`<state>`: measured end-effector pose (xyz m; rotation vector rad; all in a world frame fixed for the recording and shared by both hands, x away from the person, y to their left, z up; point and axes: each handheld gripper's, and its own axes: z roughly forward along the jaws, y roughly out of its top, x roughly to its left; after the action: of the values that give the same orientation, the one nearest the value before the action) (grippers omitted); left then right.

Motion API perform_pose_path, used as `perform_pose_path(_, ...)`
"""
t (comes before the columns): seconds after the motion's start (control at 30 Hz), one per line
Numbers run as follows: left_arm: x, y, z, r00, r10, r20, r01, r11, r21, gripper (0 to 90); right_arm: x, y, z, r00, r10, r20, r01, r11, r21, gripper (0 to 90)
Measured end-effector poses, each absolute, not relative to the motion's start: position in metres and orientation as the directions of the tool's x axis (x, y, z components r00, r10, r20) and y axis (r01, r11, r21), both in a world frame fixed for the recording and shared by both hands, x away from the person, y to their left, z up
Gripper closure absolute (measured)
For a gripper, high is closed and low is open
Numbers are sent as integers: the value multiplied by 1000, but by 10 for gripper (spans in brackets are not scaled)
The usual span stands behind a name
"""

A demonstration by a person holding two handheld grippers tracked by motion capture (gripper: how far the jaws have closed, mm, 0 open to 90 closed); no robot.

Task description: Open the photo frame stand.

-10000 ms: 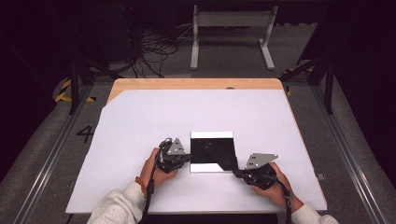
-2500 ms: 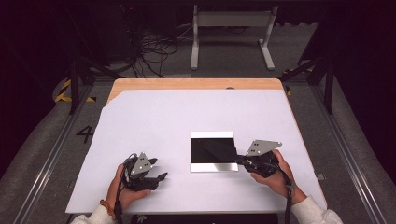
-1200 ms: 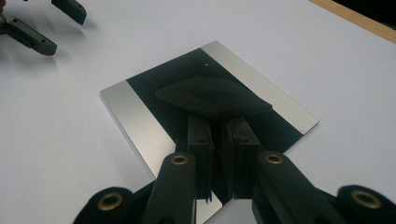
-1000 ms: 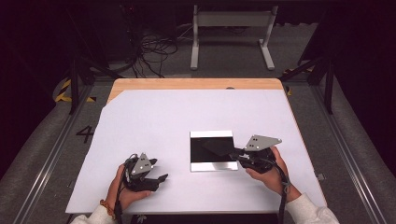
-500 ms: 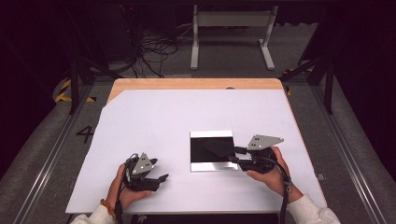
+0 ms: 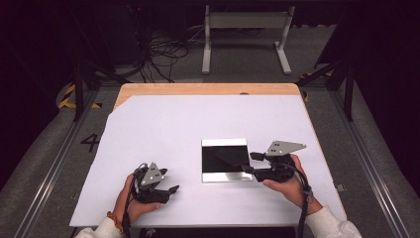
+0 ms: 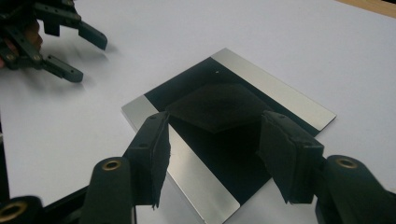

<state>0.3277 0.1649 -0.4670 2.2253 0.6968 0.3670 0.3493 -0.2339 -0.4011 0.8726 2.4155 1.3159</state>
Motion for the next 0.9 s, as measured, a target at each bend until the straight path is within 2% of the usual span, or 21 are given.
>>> perform_pose_path(0.1, 326, 161, -464, 819, 574, 15, 365, -541, 757, 297, 352, -237, -398, -777, 622, 96, 400, 372, 838, 420)
perform_pose_path(0.4, 326, 156, -466, 828, 561, 14, 363, -554, 749, 297, 354, -237, -396, -764, 633, 124, 419, 341, 842, 400)
perform_pose_path(0.9, 329, 148, -467, 835, 551, 6, 363, -558, 747, 297, 369, -234, -405, -714, 655, 247, 529, 273, 804, 369)
